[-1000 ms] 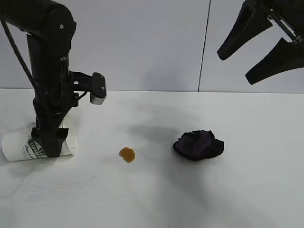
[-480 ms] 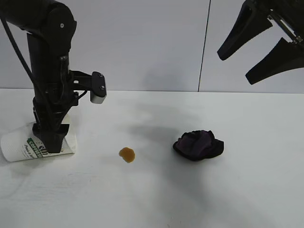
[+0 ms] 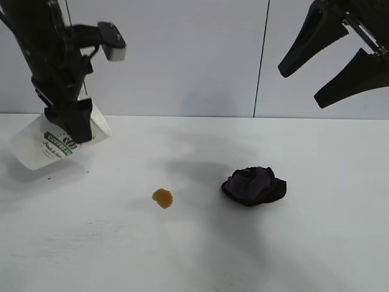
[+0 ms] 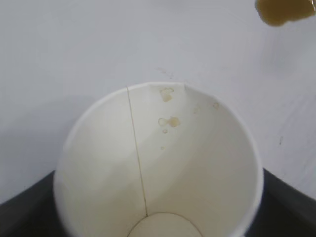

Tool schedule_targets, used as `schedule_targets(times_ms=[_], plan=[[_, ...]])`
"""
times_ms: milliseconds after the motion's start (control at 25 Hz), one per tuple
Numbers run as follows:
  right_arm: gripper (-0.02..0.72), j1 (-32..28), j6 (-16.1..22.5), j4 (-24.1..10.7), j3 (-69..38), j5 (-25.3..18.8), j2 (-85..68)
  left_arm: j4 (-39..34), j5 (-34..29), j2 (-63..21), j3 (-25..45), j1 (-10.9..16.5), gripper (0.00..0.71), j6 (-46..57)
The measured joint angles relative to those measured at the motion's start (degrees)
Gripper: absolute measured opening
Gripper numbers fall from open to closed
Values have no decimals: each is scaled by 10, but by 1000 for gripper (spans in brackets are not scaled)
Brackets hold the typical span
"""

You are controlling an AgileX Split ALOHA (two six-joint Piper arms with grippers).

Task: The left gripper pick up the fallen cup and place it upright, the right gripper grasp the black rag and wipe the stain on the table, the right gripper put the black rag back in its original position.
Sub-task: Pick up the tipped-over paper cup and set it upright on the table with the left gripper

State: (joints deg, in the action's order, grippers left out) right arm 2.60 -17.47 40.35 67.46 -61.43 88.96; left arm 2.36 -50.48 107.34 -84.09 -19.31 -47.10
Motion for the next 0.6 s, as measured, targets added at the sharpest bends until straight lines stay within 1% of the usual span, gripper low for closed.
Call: schedule_targets(times_ms=[160,280,360,440,520,600], plan=[[442,0,0,0,0,0,0,110,12,-36,4,52,552,-10],[442,0,0,0,0,0,0,216,17,-50,22,93,552,-62],[442,0,0,0,0,0,0,297,22,-55,44,119,552,-120],[442,0,0,0,0,0,0,375,26,-59,66,139,552,-183],[442,0,0,0,0,0,0,455,28,-61,89,155,552,-256],[442,0,0,0,0,0,0,522,33,-62,116,166,552,-327]])
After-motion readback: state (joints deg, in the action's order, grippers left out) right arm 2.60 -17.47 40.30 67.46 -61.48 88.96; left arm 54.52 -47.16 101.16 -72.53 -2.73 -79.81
